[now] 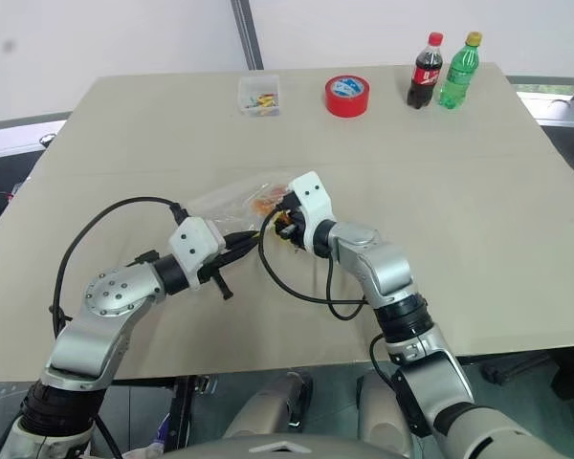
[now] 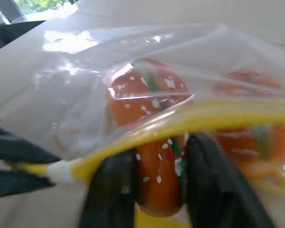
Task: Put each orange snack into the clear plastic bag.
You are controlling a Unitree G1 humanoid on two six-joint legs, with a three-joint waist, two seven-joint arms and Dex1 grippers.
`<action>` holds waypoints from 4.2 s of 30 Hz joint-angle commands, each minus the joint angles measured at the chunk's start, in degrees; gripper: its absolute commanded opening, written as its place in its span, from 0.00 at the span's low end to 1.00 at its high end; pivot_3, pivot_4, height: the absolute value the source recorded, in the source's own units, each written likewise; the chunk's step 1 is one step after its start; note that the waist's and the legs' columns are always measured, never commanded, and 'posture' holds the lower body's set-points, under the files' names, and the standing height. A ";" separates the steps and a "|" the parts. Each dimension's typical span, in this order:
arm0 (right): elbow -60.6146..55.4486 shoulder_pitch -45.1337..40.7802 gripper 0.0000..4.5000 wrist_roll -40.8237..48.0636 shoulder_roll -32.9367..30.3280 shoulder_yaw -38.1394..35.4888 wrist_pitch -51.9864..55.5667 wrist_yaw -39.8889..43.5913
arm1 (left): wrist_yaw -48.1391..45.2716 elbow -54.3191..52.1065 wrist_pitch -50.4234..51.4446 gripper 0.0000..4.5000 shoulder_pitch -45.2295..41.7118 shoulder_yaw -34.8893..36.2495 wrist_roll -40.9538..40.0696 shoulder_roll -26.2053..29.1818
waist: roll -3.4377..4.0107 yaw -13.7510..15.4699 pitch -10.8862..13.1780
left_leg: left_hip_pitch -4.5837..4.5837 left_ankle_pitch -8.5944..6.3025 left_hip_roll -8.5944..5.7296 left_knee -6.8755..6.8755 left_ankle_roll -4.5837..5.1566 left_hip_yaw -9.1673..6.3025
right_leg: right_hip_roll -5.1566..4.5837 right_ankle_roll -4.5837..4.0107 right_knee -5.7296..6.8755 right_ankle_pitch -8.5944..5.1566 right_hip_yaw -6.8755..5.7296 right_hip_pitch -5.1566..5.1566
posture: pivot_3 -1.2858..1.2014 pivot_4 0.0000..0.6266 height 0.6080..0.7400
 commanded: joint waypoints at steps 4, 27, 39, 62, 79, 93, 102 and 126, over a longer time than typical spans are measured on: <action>-5.12 1.02 0.89 -3.62 -3.35 0.09 -7.33 0.98 | 3.21 -3.88 5.32 0.00 -0.33 2.57 -4.21 -3.13 | 0.00 -0.06 -0.01 | 0.01 0.00 0.00 0.01 0.00 -0.01 | 0.01 0.00 0.02 0.00 0.00 0.00 | 0.52 0.24 0.77; 17.89 -3.49 0.77 -28.79 -17.55 8.30 -46.65 -1.00 | 0.12 -1.58 17.50 0.00 -7.18 12.40 -23.19 -1.29 | -0.09 -0.22 -0.06 | 0.03 0.04 0.07 0.06 -0.06 0.14 | 0.07 -0.01 0.04 0.01 0.13 0.01 | 0.52 0.24 0.77; 17.12 -7.14 0.01 -25.37 -18.42 1.75 -52.25 2.40 | 1.54 0.60 16.90 0.00 -9.86 12.03 -23.01 -1.53 | -0.08 -0.14 -0.06 | 0.01 0.05 0.06 0.07 -0.07 0.07 | 0.11 -0.01 0.04 0.01 0.10 0.00 | 0.52 0.24 0.77; -9.77 12.57 0.01 -33.03 -39.56 -4.90 -36.38 6.56 | -2.52 20.42 -17.63 0.00 -17.04 -3.14 0.35 -4.46 | -0.11 -1.41 -0.08 | -0.21 0.06 0.03 0.12 -0.07 0.17 | -0.27 -0.05 0.17 0.03 0.04 -0.29 | 0.52 0.24 0.77; -37.24 8.55 0.28 -28.51 -35.24 8.81 -23.33 20.26 | -1.07 4.17 -11.21 0.00 -8.71 -4.65 4.84 -1.09 | -0.16 1.67 -0.13 | -0.03 -0.04 0.04 0.88 -0.06 0.13 | -0.19 -0.02 0.65 0.02 -0.16 0.11 | 0.52 0.24 0.77; -26.15 1.52 0.28 -37.27 -27.05 13.21 -30.90 17.29 | -0.63 1.14 -7.72 0.00 -8.14 -3.98 4.63 -0.45 | -0.17 1.54 -0.13 | -0.12 -0.07 0.02 0.81 -0.04 0.05 | -0.03 -0.03 0.47 0.02 -0.20 0.05 | 0.52 0.24 0.77; -25.52 2.28 0.28 -38.17 -25.47 13.25 -32.01 18.36 | -0.08 1.66 -11.49 0.00 -7.57 -4.49 7.20 -0.04 | -0.17 1.55 -0.13 | -0.12 -0.07 0.01 0.81 -0.04 0.07 | -0.02 -0.03 0.47 0.03 -0.17 0.04 | 0.52 0.24 0.77; -25.49 3.50 0.08 -37.41 -24.88 12.19 -29.51 20.87 | 0.20 2.86 -14.89 0.00 -7.56 -4.63 8.73 -0.67 | -0.17 1.54 -0.13 | -0.12 -0.07 0.01 0.80 -0.04 0.07 | 0.00 -0.03 0.47 0.02 -0.17 0.04 | 0.52 0.24 0.77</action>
